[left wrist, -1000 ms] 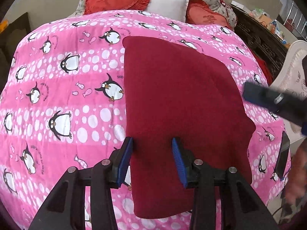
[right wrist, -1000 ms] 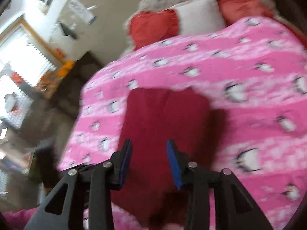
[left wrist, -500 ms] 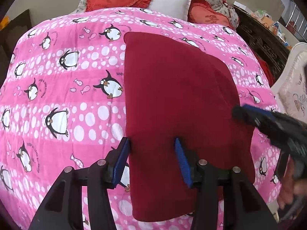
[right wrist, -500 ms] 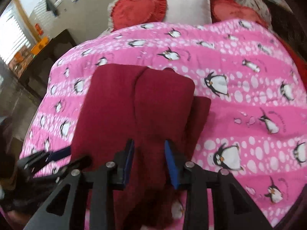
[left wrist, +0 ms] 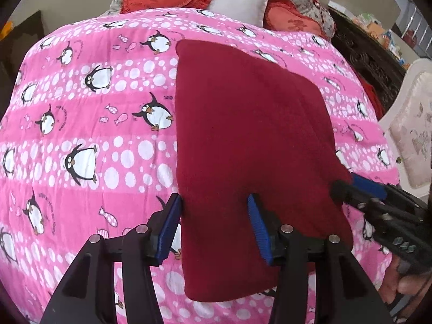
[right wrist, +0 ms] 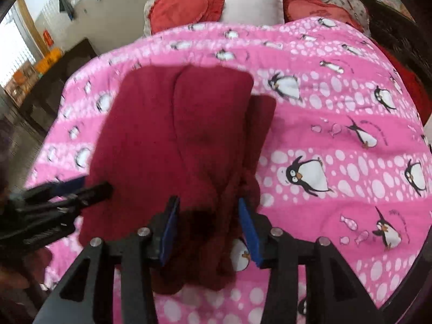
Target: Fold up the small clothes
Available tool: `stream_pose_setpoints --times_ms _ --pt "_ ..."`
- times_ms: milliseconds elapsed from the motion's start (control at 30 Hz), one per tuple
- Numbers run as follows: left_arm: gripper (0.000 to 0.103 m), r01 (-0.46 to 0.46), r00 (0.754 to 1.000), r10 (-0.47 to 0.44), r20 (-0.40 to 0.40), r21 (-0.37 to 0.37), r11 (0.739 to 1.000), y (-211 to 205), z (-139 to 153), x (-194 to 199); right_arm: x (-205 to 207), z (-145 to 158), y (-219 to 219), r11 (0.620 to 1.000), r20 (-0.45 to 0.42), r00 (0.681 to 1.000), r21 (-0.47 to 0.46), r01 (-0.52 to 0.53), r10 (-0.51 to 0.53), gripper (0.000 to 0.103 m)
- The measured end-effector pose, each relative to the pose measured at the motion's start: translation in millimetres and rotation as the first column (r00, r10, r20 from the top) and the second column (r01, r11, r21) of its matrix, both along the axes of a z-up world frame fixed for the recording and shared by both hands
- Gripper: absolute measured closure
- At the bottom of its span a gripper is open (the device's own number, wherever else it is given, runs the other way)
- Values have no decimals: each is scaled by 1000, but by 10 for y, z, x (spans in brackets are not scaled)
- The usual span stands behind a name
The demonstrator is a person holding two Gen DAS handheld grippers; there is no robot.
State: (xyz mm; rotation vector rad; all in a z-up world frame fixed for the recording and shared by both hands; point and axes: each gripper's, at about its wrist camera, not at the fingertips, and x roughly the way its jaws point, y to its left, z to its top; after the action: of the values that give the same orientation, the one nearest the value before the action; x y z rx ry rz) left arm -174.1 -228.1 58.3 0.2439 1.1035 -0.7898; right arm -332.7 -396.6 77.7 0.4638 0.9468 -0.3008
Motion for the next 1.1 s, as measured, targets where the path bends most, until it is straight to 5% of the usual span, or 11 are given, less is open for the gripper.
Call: stream_pose_setpoints --times_ms 167,233,267,467,667,900,1100 --pt "74 -7 1000 7 6 3 1000 17 18 -58 2 162 -55 999 81 995 7 53 -54 40" --pt "74 -3 1000 3 9 6 1000 39 35 -84 122 73 -69 998 74 996 50 36 -40 48" --pt "74 -3 1000 3 10 8 1000 65 51 -96 170 0 -78 996 65 997 90 27 -33 79" --pt "74 -26 998 25 59 15 1000 262 171 -125 116 -17 -59 998 46 997 -2 65 -65 82" --pt "74 -50 994 50 96 0 999 464 329 -178 3 201 149 998 88 994 -31 60 -57 75" --pt "74 -43 985 53 163 -64 997 695 663 -371 -291 787 487 990 180 983 -132 44 -20 43" --pt "74 -18 975 43 218 -117 993 873 924 -604 -462 997 732 988 196 980 -148 55 -25 34"
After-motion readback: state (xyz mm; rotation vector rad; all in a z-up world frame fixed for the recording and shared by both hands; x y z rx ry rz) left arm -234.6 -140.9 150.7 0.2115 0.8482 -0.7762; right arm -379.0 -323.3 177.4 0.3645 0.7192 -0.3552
